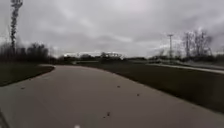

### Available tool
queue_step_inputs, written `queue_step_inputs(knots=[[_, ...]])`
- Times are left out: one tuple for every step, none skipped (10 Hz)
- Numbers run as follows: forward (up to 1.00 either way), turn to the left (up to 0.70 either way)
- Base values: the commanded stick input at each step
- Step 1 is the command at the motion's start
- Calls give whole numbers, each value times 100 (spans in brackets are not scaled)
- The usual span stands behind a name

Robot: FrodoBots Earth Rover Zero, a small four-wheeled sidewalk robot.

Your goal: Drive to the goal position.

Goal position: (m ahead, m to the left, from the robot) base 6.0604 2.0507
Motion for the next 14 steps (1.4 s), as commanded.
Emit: queue_step_inputs(knots=[[100,0],[100,0],[100,0],[100,0],[100,0],[100,0],[100,0],[100,0],[100,0],[100,0],[100,0],[100,20],[100,40],[100,40]])
